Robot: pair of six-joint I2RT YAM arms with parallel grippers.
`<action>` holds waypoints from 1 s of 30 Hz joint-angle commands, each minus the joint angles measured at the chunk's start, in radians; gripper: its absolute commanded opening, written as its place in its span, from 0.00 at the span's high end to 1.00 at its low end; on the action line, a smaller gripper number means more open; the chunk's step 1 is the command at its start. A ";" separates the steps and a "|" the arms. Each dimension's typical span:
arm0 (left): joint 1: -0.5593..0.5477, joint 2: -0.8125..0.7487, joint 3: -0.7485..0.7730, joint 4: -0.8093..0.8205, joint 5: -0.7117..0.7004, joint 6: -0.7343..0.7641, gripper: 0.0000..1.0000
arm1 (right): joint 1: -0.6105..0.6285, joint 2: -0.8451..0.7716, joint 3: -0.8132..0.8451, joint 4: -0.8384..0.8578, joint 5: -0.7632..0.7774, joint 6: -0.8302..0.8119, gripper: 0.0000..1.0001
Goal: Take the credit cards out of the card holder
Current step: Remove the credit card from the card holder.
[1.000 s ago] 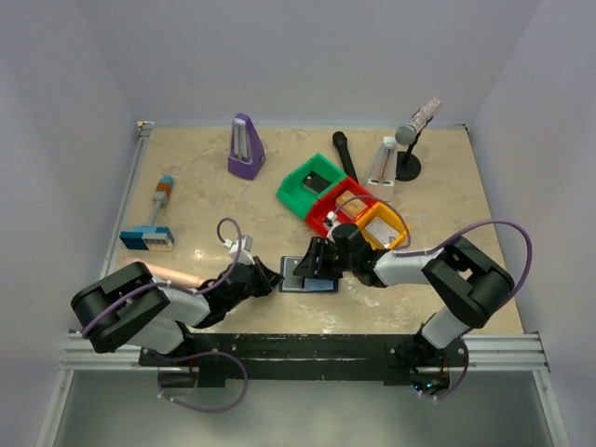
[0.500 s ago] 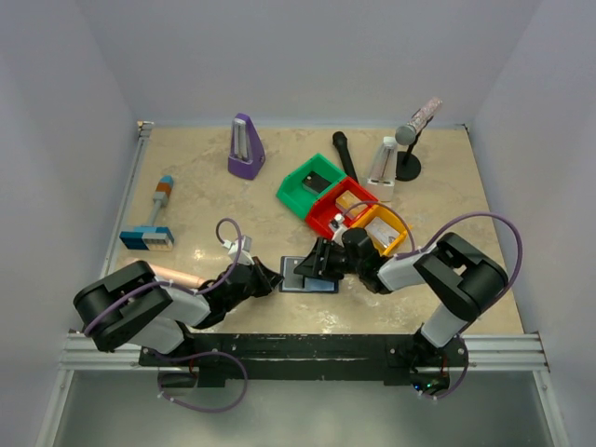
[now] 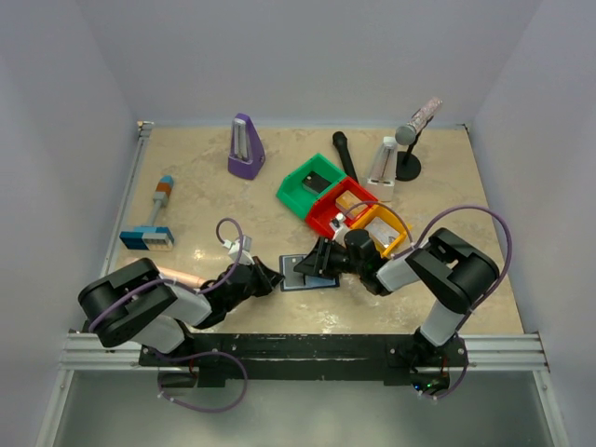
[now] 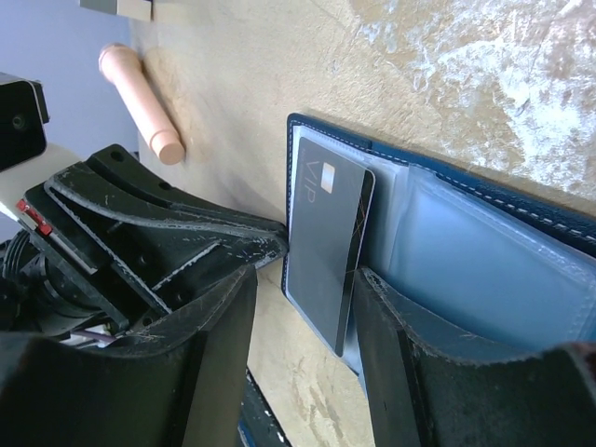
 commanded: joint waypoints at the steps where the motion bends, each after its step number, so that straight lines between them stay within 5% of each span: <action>1: -0.003 0.046 -0.021 -0.104 0.011 0.020 1.00 | 0.007 0.016 0.009 0.047 -0.058 0.014 0.49; 30: -0.003 0.078 -0.036 -0.011 0.033 0.031 1.00 | 0.027 0.025 0.074 0.015 -0.191 -0.019 0.46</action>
